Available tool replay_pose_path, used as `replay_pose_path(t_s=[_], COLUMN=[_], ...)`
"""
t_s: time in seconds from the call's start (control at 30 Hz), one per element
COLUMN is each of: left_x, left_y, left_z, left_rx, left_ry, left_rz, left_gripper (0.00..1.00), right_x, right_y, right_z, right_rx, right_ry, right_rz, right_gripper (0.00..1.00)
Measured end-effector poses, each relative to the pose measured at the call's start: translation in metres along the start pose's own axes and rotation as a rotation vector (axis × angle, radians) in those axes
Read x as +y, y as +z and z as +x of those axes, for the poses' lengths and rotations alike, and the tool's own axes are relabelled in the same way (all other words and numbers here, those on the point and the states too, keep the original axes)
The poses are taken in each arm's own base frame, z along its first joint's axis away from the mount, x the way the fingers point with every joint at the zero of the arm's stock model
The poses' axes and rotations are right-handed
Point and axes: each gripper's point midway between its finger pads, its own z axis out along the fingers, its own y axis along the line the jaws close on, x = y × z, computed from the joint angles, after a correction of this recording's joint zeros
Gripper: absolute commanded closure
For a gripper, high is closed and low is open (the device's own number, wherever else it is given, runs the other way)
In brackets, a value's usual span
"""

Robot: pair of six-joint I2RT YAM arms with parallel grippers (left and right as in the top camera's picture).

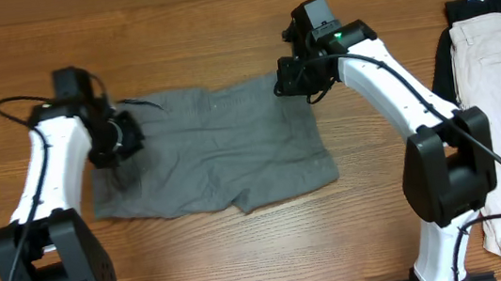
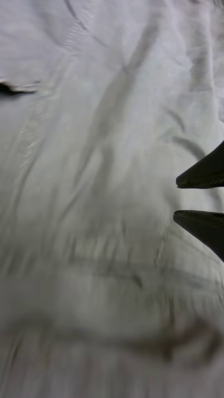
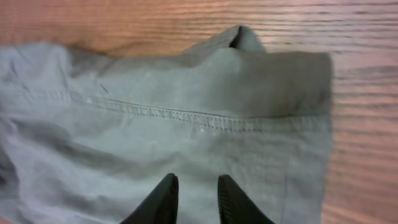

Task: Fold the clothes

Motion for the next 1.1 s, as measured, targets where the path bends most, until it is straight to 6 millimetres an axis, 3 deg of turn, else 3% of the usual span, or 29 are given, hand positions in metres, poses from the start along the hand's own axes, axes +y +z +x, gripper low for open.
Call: replay_pose_path(t_s=[0.17,0.33,0.37,0.6,0.8,0.97,1.1], left_x=[0.002,0.019,0.019,0.022,0.019,0.011,0.005], left_y=[0.027,0.063,0.064,0.065,0.065,0.067,0.072], left_z=[0.008,0.019,0.018,0.016,0.014,0.012,-0.001], left_rx=[0.057,0.152,0.154,0.165,0.169,0.160,0.102], left_ry=[-0.033,-0.071,-0.071,-0.083,-0.062,0.004,0.065], left_rz=[-0.017,-0.078,-0.077,-0.084,-0.046,-0.012,-0.010], left_gripper=[0.90,0.96,0.96,0.95,0.82,0.81,0.81], right_x=[-0.008,-0.016,-0.019,-0.058,-0.092,-0.119,-0.144], right_y=[0.021,0.037,0.041,0.068,0.057,0.046,0.035], right_z=[0.008,0.014,0.015,0.023,0.020,0.022,0.026], right_rx=[0.052,0.087,0.094,0.156,0.169,0.178,0.189], right_ry=[-0.028,-0.048,-0.048,0.027,0.142,0.227,0.326], right_rz=[0.003,0.016,0.021,0.049,0.063,0.113,0.184], right_gripper=[0.81,0.92,0.96,0.96,0.96,0.96,0.96])
